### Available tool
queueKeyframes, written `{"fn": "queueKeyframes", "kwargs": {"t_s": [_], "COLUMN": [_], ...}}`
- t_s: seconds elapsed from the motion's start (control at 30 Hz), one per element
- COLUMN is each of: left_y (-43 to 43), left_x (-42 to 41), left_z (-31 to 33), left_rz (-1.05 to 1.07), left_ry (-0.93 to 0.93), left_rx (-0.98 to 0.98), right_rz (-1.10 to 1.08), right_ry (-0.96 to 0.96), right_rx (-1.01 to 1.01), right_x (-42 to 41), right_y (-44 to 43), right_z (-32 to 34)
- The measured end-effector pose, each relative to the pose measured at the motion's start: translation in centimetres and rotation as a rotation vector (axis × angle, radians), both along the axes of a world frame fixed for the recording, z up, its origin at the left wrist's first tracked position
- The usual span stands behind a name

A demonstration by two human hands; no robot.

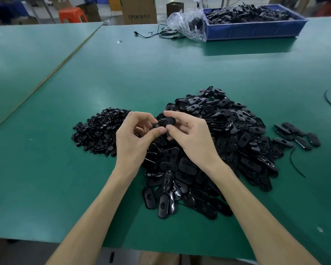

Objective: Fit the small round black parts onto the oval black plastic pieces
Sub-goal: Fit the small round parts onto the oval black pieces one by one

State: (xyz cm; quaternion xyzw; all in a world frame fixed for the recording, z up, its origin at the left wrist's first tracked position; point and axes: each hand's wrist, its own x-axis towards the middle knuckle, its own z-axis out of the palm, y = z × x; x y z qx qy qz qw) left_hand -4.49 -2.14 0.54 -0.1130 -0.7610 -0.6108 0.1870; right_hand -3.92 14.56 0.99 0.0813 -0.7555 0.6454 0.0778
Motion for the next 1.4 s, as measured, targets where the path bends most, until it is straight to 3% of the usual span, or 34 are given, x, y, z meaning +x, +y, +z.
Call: {"fn": "queueKeyframes", "kwargs": {"t_s": [0.83,1.07,1.4], "left_y": [0.0,0.1,0.4], "left_x": [-0.1,0.2,0.6], "left_z": [0.1,0.1,0.7], "left_rz": [-0.015,-0.094,-0.219], "left_ry": [0.011,-0.017,-0.190], "left_rx": [-0.102,-0.140,-0.003], "right_rz": [0.116,0.191,0.196], "right_ry": [-0.083,-0.219,-0.311], "right_rx": [-0.170,-0.271,-0.389], "right_x": [0.2,0.2,-0.1], "right_y": [-0.2,0.6,0.9], "right_z": [0.6,0.6,0.5]}}
